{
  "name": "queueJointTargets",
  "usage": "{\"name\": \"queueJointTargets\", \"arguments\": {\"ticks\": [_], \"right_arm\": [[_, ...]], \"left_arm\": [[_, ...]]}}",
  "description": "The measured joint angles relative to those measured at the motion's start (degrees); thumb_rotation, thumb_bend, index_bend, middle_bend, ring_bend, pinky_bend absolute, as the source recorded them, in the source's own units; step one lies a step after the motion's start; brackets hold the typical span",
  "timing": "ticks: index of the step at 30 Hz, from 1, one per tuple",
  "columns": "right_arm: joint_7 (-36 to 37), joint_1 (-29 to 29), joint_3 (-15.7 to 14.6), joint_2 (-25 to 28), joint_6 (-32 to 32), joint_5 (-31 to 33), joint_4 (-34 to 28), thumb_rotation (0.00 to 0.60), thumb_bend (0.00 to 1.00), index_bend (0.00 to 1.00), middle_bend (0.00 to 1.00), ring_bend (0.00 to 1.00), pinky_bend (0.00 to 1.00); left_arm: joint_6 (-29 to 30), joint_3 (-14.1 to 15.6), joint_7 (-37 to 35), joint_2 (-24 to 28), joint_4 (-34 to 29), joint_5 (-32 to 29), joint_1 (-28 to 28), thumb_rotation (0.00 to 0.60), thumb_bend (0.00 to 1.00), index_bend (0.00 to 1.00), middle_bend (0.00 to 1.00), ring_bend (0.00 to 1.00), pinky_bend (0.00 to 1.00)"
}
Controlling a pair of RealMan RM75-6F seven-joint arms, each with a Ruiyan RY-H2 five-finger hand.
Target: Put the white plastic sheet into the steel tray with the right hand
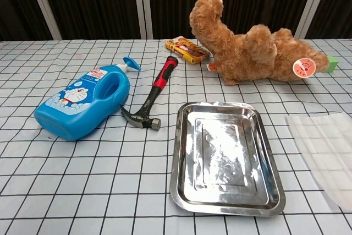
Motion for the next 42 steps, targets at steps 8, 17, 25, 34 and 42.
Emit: {"name": "queueJointTargets", "arguments": {"ticks": [8, 17, 25, 34, 42], "right_arm": [[-6.08, -0.62, -0.74, -6.67, -1.00, 0.79, 2.36, 0.600, 0.36, 0.00, 0.00, 0.00, 0.00], [-7.74, -1.66, -2.37, -7.88, -1.69, 1.30, 3.11, 0.600, 0.36, 0.00, 0.00, 0.00, 0.00], [-10.26, -2.10, -2.88, -7.64, -2.20, 2.10, 2.20, 0.600, 0.36, 0.00, 0.00, 0.00, 0.00], [-10.17, -1.05, -1.27, -10.87, -3.65, 3.64, 7.56, 0.600, 0.36, 0.00, 0.00, 0.00, 0.00], [-10.30, -0.01, -0.32, -12.82, -5.83, 5.63, 9.81, 0.600, 0.36, 0.01, 0.00, 0.00, 0.00]], "left_arm": [[0.11, -0.18, -0.38, 0.35, -0.39, 0.14, -0.11, 0.600, 0.00, 0.00, 0.00, 0.00, 0.00], [-0.24, 0.05, -0.64, 2.70, -3.94, 1.18, -0.45, 0.600, 0.00, 0.00, 0.00, 0.00, 0.00], [-0.18, 0.25, -0.03, 3.22, -5.17, 1.60, -0.52, 0.600, 0.00, 0.00, 0.00, 0.00, 0.00], [0.02, 0.21, -0.08, 2.84, -5.13, 1.69, -0.48, 0.600, 0.00, 0.00, 0.00, 0.00, 0.00], [-0.22, 0.20, -0.09, 2.59, -4.77, 1.34, -0.53, 0.600, 0.00, 0.00, 0.00, 0.00, 0.00]]}}
